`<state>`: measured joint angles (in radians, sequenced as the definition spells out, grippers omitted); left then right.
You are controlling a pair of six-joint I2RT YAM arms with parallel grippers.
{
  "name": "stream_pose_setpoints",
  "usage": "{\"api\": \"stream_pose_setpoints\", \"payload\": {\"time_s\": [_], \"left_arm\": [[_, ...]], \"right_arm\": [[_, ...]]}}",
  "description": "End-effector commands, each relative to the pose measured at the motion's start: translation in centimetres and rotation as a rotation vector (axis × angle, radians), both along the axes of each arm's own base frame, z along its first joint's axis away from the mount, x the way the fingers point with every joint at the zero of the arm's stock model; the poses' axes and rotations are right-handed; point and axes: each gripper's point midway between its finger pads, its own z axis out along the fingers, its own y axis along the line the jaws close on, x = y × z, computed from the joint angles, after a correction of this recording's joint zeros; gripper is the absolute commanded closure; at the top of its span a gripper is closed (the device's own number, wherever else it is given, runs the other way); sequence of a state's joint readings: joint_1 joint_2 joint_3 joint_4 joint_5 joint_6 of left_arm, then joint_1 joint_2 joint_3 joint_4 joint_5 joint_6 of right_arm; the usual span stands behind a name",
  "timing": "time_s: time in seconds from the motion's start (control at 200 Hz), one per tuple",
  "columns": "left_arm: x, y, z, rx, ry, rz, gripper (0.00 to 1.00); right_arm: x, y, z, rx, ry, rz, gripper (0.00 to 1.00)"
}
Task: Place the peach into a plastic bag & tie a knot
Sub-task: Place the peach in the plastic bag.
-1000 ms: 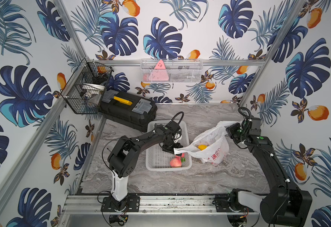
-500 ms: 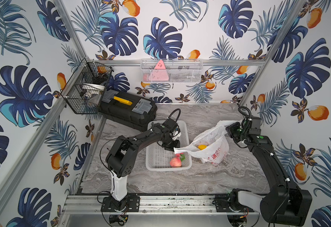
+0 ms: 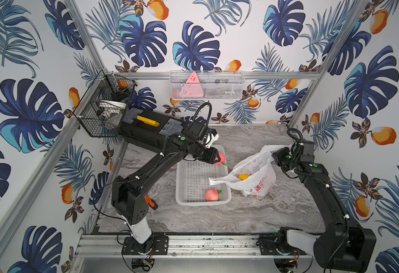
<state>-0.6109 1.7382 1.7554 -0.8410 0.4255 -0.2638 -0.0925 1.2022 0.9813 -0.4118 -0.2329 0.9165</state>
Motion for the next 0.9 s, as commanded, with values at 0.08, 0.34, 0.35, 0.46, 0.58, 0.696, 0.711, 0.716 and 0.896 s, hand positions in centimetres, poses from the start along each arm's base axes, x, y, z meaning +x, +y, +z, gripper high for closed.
{"api": "stream_pose_setpoints", "payload": {"time_s": [0.08, 0.34, 0.35, 0.46, 0.58, 0.696, 0.711, 0.716, 0.896], "left_arm": [[-1.4, -6.4, 0.8, -0.055, 0.003, -0.128, 0.55], [-1.5, -10.6, -4.3, 0.019, 0.064, -0.216, 0.55], [-1.5, -10.7, -4.4, 0.018, 0.064, -0.218, 0.54], [-1.4, -10.8, -5.3, 0.057, 0.061, -0.214, 0.41], [-1.2, -10.1, -4.8, 0.084, 0.028, -0.203, 0.31], [-1.2, -9.5, -3.2, 0.073, -0.006, -0.199, 0.28], [-1.2, -9.4, -3.0, 0.076, -0.008, -0.197, 0.28], [-1.2, -9.3, -2.9, 0.076, -0.009, -0.197, 0.28], [-0.8, -3.6, -0.7, 0.107, -0.038, -0.075, 0.28]], "right_arm": [[0.3, 0.0, 0.5, 0.003, -0.02, -0.002, 1.0], [0.0, -0.1, 1.1, -0.013, -0.023, -0.003, 1.0], [0.1, -0.1, 1.1, -0.012, -0.023, -0.002, 1.0], [0.1, 0.0, 1.0, -0.006, -0.027, -0.002, 1.0], [0.1, -0.1, 1.0, -0.01, -0.028, -0.003, 1.0], [0.1, -0.3, 1.1, -0.023, -0.026, -0.012, 1.0], [0.1, -0.4, 1.1, -0.023, -0.028, -0.013, 1.0], [0.1, -0.3, 1.1, -0.023, -0.027, -0.012, 1.0], [0.2, -0.2, 1.3, -0.014, -0.036, -0.008, 1.0]]}}
